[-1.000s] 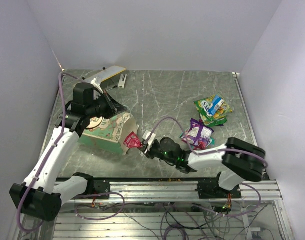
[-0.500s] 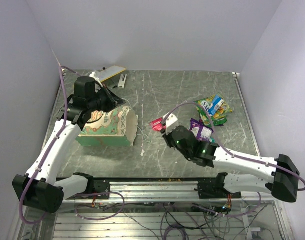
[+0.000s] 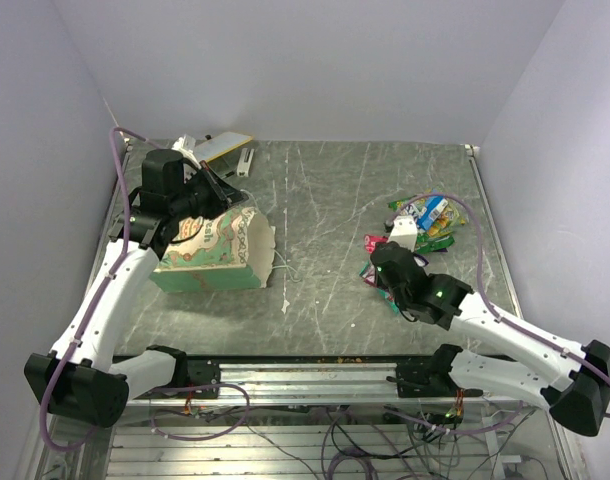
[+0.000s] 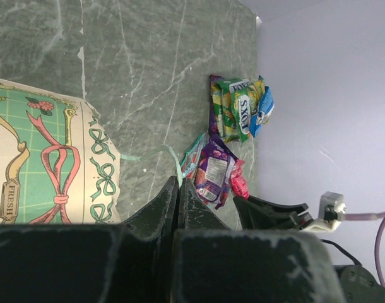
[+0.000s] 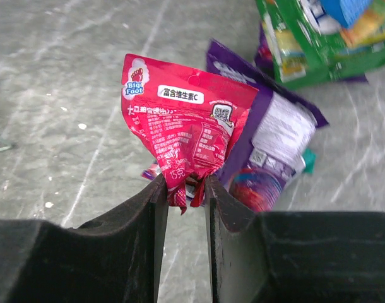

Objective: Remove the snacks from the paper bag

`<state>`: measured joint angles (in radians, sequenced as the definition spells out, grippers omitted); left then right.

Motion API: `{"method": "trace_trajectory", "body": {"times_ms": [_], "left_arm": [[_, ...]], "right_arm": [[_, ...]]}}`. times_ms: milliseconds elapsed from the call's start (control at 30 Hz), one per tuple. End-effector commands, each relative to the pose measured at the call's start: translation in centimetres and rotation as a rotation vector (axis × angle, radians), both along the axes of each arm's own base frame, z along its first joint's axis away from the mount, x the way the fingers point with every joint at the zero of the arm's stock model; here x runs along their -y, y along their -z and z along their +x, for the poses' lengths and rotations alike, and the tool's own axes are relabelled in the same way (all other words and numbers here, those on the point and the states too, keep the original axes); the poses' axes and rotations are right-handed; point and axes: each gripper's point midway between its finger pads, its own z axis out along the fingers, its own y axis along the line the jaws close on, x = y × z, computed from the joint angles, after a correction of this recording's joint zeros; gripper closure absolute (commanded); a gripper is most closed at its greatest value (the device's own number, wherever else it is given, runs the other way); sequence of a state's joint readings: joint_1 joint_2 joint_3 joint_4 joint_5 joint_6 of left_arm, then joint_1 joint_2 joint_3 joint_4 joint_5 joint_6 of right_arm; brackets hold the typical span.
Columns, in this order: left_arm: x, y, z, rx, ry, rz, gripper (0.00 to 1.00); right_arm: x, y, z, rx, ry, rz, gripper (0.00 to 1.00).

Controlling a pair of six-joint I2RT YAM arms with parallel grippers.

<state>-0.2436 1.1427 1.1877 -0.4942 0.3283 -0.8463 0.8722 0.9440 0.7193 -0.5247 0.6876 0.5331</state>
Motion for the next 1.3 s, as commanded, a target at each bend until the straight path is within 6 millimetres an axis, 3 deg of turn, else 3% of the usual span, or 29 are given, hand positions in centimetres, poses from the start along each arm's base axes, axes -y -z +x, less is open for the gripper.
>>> {"method": "trace_trajectory", "body": {"times_ms": [0, 133, 567, 700, 800, 900, 1000, 1100, 1233, 1267], "left_arm": [[0.3, -2.1, -0.1, 0.068, 0.026, -0.037, 0.93], [0.3, -2.0, -0.1, 0.066, 0.028, -0.035, 0.93], [0.8, -2.1, 0.0, 0.067, 0.045, -0.059, 0.93], [0.8, -2.1, 0.1, 0.065, 0.043, -0.062, 0.93], [0.9, -2.3, 0.1, 0.069, 0.045, -0.065, 0.93], [1.0, -2.6, 0.1, 0.075, 0.053, -0.072, 0.93], [1.6, -3.4, 0.4, 0.093, 0.076, -0.099, 0.93], [2.6, -4.3, 1.0, 0.105, 0.116, -0.149, 0.93], [4.1, -6.4, 1.8, 0.117, 0.165, -0.21, 0.93], [4.5, -7.0, 2.1, 0.127, 0.17, -0.215, 0.93]], "right_arm": [[3.4, 1.4, -1.3, -0.056, 0.241, 0.018, 0.72], [4.7, 2.2, -1.4, -0.058, 0.322, 0.004, 0.73], [4.9, 4.5, -0.3, -0.104, 0.338, -0.087, 0.66], [4.8, 4.6, -0.4, -0.117, 0.331, -0.083, 0.57], [4.3, 4.4, -0.4, -0.122, 0.307, -0.072, 0.44], [3.8, 3.0, 0.1, -0.106, 0.275, -0.062, 0.32], [3.3, 0.3, 0.9, -0.07, 0.227, -0.077, 0.22], [2.2, -2.7, 2.2, -0.011, 0.146, -0.094, 0.01], [1.6, -6.8, 3.9, 0.091, 0.166, -0.061, 0.0], [0.8, -8.6, 4.5, 0.125, 0.131, -0.042, 0.0]]}}
